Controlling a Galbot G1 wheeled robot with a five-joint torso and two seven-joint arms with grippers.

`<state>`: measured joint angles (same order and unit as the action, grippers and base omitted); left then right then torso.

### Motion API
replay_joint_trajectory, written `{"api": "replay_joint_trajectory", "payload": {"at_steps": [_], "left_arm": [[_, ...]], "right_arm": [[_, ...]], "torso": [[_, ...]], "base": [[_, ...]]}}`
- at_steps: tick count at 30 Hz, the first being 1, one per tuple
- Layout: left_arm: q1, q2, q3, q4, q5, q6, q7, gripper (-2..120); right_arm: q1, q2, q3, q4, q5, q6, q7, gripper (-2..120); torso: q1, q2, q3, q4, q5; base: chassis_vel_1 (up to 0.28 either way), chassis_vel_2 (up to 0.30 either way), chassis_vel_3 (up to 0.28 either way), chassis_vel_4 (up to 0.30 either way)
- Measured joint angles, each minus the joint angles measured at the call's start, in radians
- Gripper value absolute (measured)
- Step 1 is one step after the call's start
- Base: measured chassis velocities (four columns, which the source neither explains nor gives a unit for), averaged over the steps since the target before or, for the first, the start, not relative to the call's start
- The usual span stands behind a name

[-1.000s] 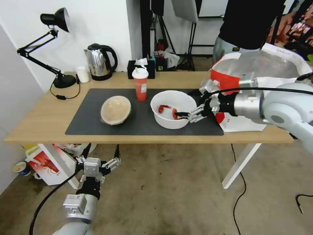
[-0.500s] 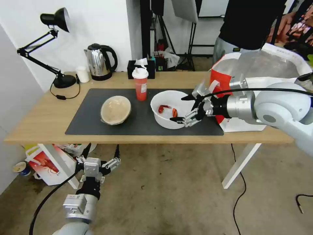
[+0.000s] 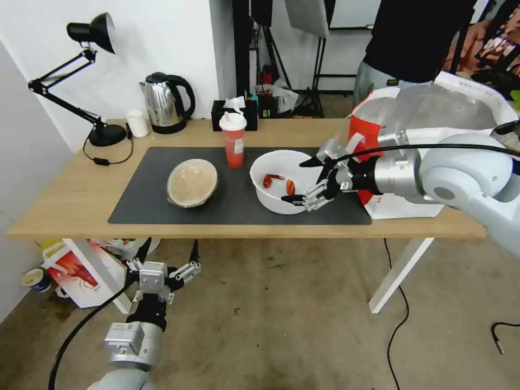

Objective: Pick up the trash from the table and place it into the takeout bag.

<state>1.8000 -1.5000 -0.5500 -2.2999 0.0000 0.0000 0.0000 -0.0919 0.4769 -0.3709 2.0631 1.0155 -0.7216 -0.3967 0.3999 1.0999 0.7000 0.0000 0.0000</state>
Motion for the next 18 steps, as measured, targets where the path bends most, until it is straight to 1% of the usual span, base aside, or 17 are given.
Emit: {"api": "replay_joint_trajectory", "payload": {"at_steps": [1,3,4,7,13,16,18], "left_arm": [[0.0,0.0,0.0,0.0,0.0,0.0,0.0,100],[0.0,0.0,0.0,0.0,0.0,0.0,0.0,100],[0.0,0.0,0.0,0.0,0.0,0.0,0.0,100],[0.0,0.0,0.0,0.0,0.0,0.0,0.0,100],[0.0,0.0,0.0,0.0,0.0,0.0,0.0,100],[0.0,0.0,0.0,0.0,0.0,0.0,0.0,100],[0.0,0.0,0.0,0.0,0.0,0.0,0.0,100]], "right_arm": [[0.0,0.0,0.0,0.0,0.0,0.0,0.0,100],[0.046,0.006,-0.053,-0.016,-0.008,0.0,0.0,100],[0.046,0.006,-0.053,-0.016,-0.008,0.0,0.0,100],[0.098,0.016,-0.12,-0.051,-0.02,-0.001,0.004,100],[0.12,0.036,-0.152,-0.092,-0.022,-0.001,0.006,100],[0.143,0.053,-0.194,-0.123,-0.024,-0.001,0.007,100],[0.147,0.059,-0.201,-0.13,-0.025,-0.001,0.008,100]], "torso": [[0.0,0.0,0.0,0.0,0.0],[0.0,0.0,0.0,0.0,0.0],[0.0,0.0,0.0,0.0,0.0],[0.0,0.0,0.0,-0.0001,0.0001],[0.0,0.0,0.0,0.0,0.0001],[0.0,0.0,0.0,-0.0001,0.0001],[0.0,0.0,0.0,-0.0002,0.0001]], "base": [[0.0,0.0,0.0,0.0],[0.0,0.0,0.0,0.0],[0.0,0.0,0.0,0.0],[0.0,0.0,0.0,0.0],[0.0,0.0,0.0,0.0],[0.0,0.0,0.0,0.0],[0.0,0.0,0.0,0.0]]}}
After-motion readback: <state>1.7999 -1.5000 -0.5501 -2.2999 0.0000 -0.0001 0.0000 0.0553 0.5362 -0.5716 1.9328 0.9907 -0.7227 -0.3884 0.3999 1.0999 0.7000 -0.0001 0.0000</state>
